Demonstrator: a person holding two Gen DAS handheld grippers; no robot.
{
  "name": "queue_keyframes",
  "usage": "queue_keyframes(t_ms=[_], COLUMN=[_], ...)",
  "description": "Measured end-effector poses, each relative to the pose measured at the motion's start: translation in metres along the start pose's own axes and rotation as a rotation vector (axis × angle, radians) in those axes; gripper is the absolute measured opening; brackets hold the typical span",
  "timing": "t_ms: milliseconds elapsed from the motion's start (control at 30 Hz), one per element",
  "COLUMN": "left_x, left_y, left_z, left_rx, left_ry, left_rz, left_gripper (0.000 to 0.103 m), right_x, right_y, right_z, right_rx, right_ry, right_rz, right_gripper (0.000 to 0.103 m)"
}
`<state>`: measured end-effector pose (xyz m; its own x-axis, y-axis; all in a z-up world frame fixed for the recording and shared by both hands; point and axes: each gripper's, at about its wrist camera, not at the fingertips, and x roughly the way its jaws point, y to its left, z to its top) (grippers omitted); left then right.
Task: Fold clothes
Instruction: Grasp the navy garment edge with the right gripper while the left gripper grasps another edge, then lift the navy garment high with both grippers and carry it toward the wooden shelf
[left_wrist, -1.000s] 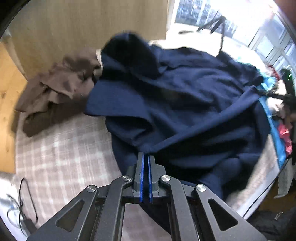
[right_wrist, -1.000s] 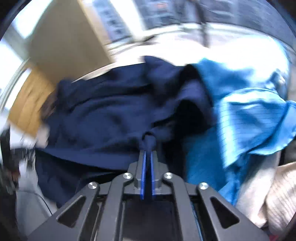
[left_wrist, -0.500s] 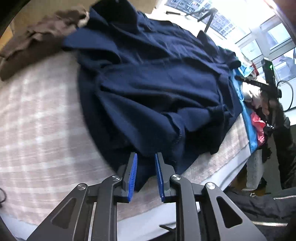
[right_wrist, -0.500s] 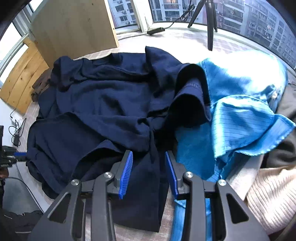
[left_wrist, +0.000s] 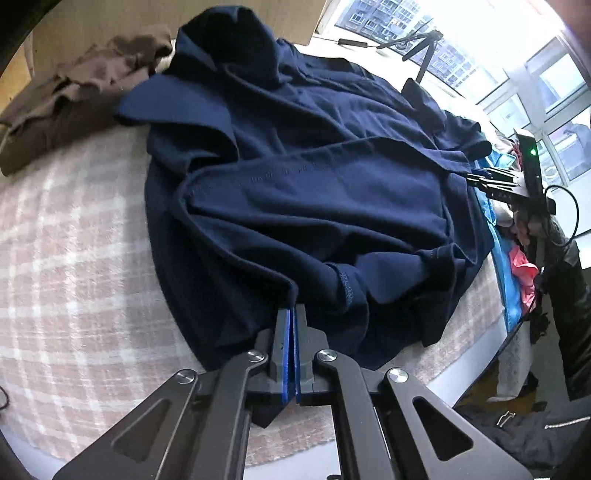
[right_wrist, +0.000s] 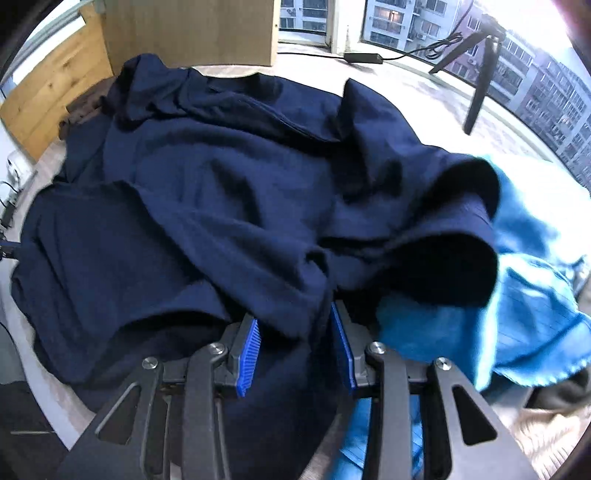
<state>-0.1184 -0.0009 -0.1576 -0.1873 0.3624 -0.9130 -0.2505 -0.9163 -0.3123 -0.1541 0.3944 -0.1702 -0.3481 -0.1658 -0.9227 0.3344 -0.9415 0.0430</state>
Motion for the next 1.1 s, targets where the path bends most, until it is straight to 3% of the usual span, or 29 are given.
queue_keyframes(t_ms=[67,100,367,533,767,933,1100], left_x=[-0.007,-0.01,-0.038,-0.043,-0.017,-0.004,-0.015], left_y=[0.003,0.005,0.016,0.017,0.015,0.01,-0.005], left_z=[-0.001,-0.001,-0.019,-0.027,-0.039,-0.045,-0.046], left_rx=[-0.001,-0.006,-0.014,-0.037,-0.093,-0.126,-0.121], left_ry=[-0.017,-0.021,-0.043,-0.052,0.003,-0.01,-0.083], left_rz=[0.017,0.018,0.069,0.06,0.003,-0.02,0.058], left_gripper=[0.001,0.0,0.0,0.0,0.001,0.001,0.0], right_x=[0.0,-0.001,-0.054,-0.085,-0.075,-0.063,-0.074], right_y=[-0.003,-0.005,-0.012,-0.015,-0.024,-0.026,-0.024], right_z=[0.002,0.002,-0.004,-0.019,-0.031,-0.033,-0.042], right_rx=[0.014,0.026,0.071,0.106,0.172,0.206,0.203], right_ry=[0.0,0.004,-0.093,-0.13,-0.112,-0.109,-0.121], right_rz=[-0.007,-0.005,0.033,0.043,0.043,0.061,0.028], right_gripper=[0.01,0.007,0.006,0.006,0.006,0.006,0.005])
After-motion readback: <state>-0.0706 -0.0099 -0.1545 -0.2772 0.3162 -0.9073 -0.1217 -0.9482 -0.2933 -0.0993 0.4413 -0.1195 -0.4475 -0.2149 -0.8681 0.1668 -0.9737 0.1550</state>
